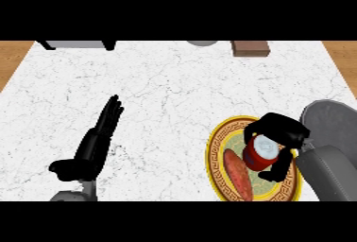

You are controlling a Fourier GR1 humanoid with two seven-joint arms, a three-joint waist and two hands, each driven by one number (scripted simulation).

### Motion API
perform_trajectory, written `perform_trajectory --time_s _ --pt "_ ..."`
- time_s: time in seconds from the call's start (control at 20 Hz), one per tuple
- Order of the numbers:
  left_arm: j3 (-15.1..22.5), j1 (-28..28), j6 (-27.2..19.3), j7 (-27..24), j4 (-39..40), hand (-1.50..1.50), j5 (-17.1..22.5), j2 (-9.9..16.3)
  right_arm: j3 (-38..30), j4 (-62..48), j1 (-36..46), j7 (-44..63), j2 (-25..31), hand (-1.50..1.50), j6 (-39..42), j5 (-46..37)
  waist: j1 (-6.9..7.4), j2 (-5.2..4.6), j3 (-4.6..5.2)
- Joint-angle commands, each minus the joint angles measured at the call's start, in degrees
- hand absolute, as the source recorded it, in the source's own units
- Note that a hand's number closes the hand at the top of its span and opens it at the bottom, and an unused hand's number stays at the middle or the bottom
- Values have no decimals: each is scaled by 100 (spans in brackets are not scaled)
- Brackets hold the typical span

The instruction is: Pick the can from the plate and place it in the pan

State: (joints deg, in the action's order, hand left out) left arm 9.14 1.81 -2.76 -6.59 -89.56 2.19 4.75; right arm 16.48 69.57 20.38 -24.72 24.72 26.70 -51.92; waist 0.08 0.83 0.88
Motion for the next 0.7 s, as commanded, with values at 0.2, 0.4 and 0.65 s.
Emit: perform_trajectory --time_s 0.2,0.4,0.65 --pt "-44 -243 -46 69 -123 0 6 -21 -530 1184 -1141 1663 -775 150 -884 -85 -231 -5 -80" --pt "-193 -433 -149 -94 -87 0 -44 51 -673 2174 -1923 2861 -1204 150 -1547 -467 -460 66 -66" --pt "-229 -477 23 -94 -225 0 49 173 -380 4028 -2442 3893 -1618 150 -2129 -1213 -315 33 -69"
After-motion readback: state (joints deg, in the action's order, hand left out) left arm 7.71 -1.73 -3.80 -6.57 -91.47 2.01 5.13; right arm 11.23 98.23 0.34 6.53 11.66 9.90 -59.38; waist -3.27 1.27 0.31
